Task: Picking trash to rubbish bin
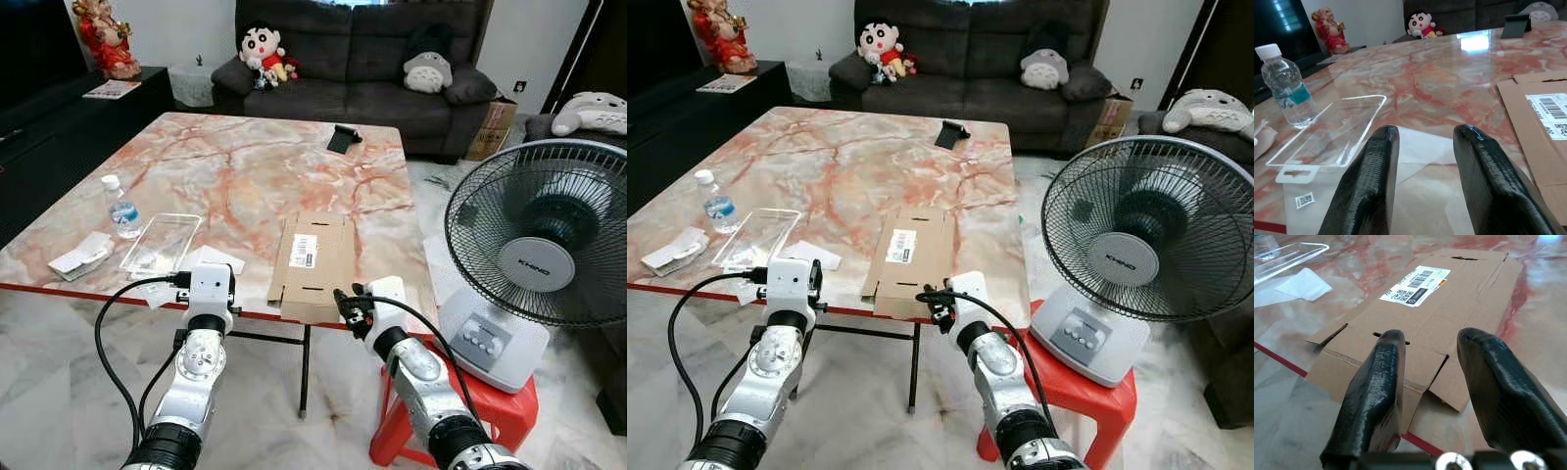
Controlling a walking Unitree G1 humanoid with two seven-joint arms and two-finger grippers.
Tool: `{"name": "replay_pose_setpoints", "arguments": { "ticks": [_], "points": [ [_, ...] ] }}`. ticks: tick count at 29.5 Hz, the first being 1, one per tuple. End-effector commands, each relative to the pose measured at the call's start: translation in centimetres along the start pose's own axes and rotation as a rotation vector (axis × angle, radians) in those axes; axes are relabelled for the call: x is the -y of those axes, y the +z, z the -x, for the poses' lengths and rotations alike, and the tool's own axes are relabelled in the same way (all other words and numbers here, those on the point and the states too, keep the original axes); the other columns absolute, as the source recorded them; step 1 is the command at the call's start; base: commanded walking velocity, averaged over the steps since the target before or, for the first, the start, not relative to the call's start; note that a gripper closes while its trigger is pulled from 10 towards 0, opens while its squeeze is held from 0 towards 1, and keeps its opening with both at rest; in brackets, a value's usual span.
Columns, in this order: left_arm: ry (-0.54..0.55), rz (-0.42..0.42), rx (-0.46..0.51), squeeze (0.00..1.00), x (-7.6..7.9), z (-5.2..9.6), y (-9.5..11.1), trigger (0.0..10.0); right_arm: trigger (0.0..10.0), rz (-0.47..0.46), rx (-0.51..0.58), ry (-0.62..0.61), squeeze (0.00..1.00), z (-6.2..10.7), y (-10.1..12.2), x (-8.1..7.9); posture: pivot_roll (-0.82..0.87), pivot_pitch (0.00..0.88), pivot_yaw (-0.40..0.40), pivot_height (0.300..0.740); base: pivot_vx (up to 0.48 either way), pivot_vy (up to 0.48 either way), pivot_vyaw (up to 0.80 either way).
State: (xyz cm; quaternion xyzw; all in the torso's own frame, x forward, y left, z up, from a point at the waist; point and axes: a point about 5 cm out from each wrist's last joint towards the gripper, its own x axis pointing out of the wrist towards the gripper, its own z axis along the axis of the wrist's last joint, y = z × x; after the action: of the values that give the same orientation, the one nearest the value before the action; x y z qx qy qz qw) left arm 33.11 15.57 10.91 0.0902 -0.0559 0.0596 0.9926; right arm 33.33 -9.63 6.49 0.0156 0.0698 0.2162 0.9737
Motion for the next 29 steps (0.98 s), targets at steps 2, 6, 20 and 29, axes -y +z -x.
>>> {"name": "replay_pose_setpoints", "arguments": {
  "ticks": [2,6,20,29],
  "points": [
    [0.001,-0.005,0.018,0.0,-0.1,-0.3,0.6,10.0,10.0,0.012,0.015,0.009,0.0,-0.4,0.7,-0.2,-0.02,0.03,-0.042,0.74,0.0,0.0,0.0],
    [0.005,-0.005,0.022,0.0,-0.2,-0.4,0.7,10.0,10.0,0.012,0.021,0.014,0.0,-0.6,0.9,-0.3,-0.02,0.031,-0.044,0.74,0.0,0.0,0.0],
    [-0.004,-0.005,0.025,0.0,0.0,-0.5,0.9,10.0,10.0,0.01,0.007,0.048,0.0,-0.9,0.8,-1.5,-0.02,0.032,-0.046,0.74,0.0,0.0,0.0],
    [-0.019,-0.003,0.024,0.0,0.2,-0.6,1.0,10.0,10.0,-0.035,-0.035,0.056,0.0,-1.2,0.2,-2.3,-0.02,0.033,-0.047,0.74,0.0,0.0,0.0]
  ]
}}
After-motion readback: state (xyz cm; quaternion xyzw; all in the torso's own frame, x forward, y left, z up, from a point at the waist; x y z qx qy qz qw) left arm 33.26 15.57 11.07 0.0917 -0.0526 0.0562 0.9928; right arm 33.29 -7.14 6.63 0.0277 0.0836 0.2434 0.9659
